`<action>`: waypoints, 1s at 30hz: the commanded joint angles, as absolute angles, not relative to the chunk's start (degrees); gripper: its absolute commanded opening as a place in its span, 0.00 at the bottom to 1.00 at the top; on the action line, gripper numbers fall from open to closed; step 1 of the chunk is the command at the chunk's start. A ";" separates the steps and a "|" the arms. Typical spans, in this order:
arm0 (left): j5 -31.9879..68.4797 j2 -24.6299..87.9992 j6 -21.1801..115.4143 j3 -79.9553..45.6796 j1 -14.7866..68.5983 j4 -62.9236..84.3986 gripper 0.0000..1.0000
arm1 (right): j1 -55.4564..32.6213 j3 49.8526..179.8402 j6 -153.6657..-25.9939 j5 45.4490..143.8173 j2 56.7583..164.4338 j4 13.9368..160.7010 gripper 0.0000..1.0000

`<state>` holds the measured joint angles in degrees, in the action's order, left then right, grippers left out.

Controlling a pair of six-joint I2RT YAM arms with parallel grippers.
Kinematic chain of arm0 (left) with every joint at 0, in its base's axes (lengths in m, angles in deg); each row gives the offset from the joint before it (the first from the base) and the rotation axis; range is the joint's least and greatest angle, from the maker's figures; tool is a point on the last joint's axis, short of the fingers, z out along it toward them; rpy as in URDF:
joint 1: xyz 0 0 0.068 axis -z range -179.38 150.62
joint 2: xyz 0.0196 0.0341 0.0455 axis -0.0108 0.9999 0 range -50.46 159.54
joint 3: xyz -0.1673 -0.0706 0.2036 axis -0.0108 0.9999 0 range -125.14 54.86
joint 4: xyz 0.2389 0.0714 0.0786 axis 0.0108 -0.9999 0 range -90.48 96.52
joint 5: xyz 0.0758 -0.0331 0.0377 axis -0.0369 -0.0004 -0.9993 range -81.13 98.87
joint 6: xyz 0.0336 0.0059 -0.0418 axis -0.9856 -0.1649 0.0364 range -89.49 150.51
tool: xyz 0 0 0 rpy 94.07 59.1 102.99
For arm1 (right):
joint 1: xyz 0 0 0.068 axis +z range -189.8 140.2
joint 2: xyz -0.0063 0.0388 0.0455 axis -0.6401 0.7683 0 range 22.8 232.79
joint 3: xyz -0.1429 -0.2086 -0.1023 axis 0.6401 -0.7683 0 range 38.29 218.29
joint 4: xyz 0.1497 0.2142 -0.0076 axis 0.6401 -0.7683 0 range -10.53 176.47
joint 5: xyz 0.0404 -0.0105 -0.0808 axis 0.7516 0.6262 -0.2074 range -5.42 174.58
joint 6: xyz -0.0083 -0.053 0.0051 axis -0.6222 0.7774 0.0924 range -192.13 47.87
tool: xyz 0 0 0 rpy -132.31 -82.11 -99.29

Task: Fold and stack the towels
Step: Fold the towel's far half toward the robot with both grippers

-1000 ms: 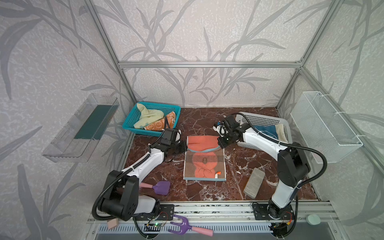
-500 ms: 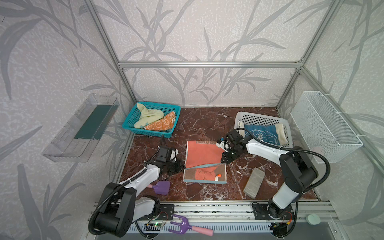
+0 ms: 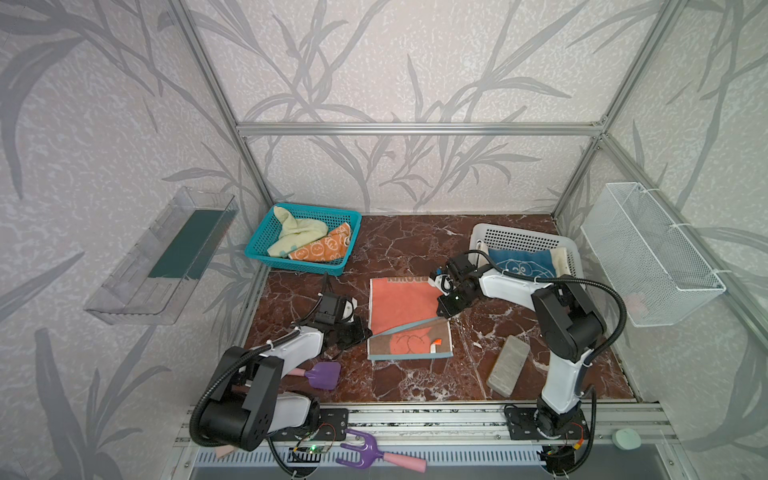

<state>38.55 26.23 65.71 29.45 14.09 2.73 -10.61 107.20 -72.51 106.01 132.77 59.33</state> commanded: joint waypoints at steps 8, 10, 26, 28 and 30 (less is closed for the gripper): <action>35.35 26.31 63.10 13.59 13.62 -6.71 0.00 | -12.21 112.91 -70.24 102.41 126.24 52.47 0.00; 34.88 23.23 62.69 12.92 13.62 -9.63 0.00 | -11.90 111.58 -70.67 102.38 123.42 51.60 0.00; 34.61 14.85 67.03 32.14 13.54 -3.32 0.00 | -9.87 92.03 -77.04 112.10 122.70 63.39 0.00; 34.71 15.11 66.51 31.51 13.54 -4.42 0.00 | -9.72 92.84 -76.76 111.79 121.67 62.81 0.00; 35.22 15.26 65.73 30.47 13.54 -6.06 0.00 | -9.62 93.77 -76.24 111.10 120.89 61.22 0.00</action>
